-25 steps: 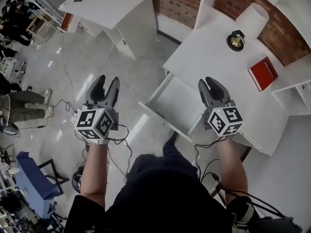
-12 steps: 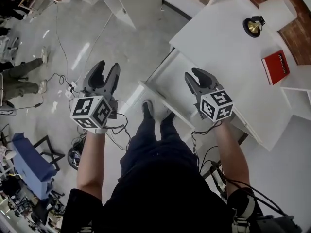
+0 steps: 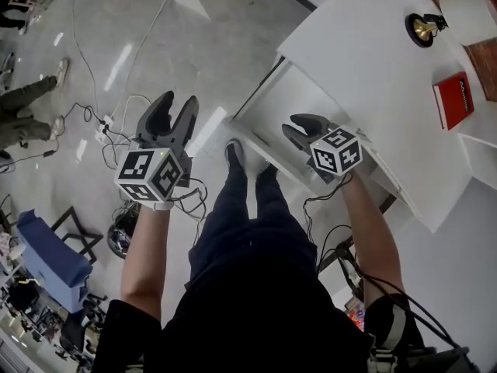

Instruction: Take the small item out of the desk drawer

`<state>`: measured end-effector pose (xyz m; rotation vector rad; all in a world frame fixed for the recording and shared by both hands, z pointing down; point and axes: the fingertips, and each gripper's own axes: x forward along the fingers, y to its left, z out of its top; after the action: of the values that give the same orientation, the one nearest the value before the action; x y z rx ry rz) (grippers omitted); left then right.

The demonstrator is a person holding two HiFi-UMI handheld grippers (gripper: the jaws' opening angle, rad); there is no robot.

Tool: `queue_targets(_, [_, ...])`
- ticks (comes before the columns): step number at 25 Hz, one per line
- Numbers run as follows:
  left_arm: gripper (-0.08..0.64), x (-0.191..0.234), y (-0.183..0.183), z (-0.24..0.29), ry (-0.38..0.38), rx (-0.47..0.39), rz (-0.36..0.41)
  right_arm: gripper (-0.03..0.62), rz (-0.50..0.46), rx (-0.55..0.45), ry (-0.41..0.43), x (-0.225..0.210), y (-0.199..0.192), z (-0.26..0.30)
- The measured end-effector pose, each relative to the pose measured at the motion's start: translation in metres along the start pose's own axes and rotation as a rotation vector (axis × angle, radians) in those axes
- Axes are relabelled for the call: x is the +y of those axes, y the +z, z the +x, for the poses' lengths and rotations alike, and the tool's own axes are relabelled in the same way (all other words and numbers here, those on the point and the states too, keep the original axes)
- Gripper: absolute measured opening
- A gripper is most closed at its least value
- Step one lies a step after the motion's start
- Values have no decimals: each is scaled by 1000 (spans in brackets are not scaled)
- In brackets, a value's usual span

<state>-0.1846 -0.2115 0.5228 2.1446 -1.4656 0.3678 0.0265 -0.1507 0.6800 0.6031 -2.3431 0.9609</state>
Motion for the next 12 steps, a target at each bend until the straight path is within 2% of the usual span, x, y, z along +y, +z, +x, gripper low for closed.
queue_targets(7, [212,19,-31,15,18,67,-27,132,-17,224,76,-16,-67,52])
queue_targets(12, [212,28,-46,19,28,100,-44,132,-53,354,94,-27,-104,83])
